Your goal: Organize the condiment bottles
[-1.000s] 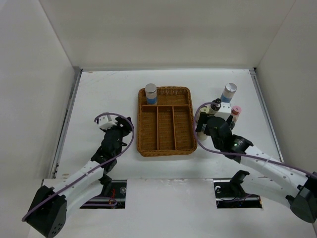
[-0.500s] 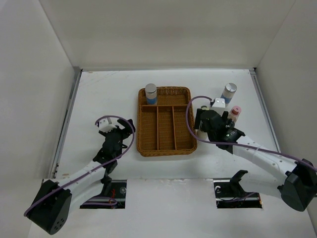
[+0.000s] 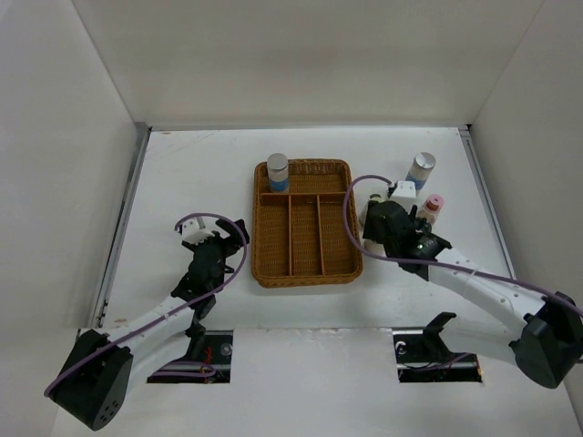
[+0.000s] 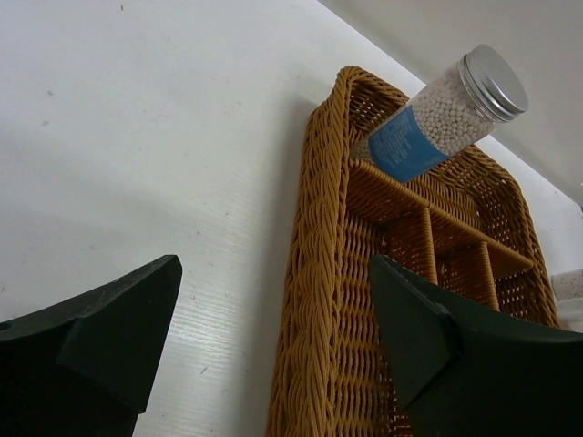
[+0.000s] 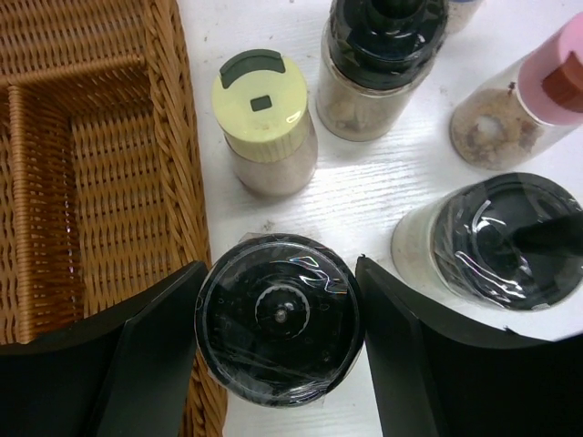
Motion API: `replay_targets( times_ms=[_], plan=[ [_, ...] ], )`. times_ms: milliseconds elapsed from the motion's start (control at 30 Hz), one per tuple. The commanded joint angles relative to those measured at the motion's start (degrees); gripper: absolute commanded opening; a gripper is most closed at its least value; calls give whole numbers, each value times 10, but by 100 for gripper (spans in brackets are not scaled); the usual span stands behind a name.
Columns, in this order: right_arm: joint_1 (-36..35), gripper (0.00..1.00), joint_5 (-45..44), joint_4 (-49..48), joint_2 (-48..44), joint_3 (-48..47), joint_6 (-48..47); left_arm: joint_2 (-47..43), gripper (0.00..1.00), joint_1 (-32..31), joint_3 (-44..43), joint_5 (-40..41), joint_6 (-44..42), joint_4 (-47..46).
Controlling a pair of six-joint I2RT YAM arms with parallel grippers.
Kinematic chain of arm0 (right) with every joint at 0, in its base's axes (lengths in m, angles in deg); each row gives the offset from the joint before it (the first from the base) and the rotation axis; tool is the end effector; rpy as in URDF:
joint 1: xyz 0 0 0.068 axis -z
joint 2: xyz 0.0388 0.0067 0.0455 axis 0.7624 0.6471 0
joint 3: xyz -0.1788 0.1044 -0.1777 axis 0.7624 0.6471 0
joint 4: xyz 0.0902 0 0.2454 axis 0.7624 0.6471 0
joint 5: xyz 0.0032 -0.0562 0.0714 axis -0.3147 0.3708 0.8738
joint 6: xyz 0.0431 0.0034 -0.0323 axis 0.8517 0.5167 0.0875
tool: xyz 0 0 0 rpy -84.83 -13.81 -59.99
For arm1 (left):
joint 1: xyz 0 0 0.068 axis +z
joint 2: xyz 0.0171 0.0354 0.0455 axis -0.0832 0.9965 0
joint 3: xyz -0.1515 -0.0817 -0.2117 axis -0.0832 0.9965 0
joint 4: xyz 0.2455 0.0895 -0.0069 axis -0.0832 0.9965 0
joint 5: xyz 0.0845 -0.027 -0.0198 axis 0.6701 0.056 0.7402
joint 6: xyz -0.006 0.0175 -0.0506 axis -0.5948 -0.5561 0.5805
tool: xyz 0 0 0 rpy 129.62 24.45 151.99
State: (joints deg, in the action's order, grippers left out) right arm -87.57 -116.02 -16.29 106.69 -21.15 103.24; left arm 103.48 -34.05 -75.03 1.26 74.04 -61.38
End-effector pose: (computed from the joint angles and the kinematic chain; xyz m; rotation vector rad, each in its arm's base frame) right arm 0.1973 0.1268 0.2463 0.1394 2.1123 -0.0474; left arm 0.1592 -0.0681 0.1732 -0.5470 1.6375 -0.4101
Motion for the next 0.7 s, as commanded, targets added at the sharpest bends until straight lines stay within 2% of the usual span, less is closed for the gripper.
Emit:
replay_targets(
  times_ms=[0,133,233,400,533,667],
  plan=[
    [0,49,-18,-4,-57,-41,-3,2,84,1,-1,-7,6,-31],
    [-13,49,-34,5,-81,-88,-20,-1,85,1,-1,-5,9,-31],
    [-24,50,-21,-13,-60,-124,-28,9,85,4,-3,-10,9,-33],
    [-30,50,21,-117,40,-190,-60,-3,85,5,2,-6,9,-33],
    [-29,50,52,-178,155,-281,-95,-24,85,8,7,-5,9,-24],
    [-29,50,58,-214,258,-373,-111,-31,93,9,9,-2,6,-21]
  ],
)
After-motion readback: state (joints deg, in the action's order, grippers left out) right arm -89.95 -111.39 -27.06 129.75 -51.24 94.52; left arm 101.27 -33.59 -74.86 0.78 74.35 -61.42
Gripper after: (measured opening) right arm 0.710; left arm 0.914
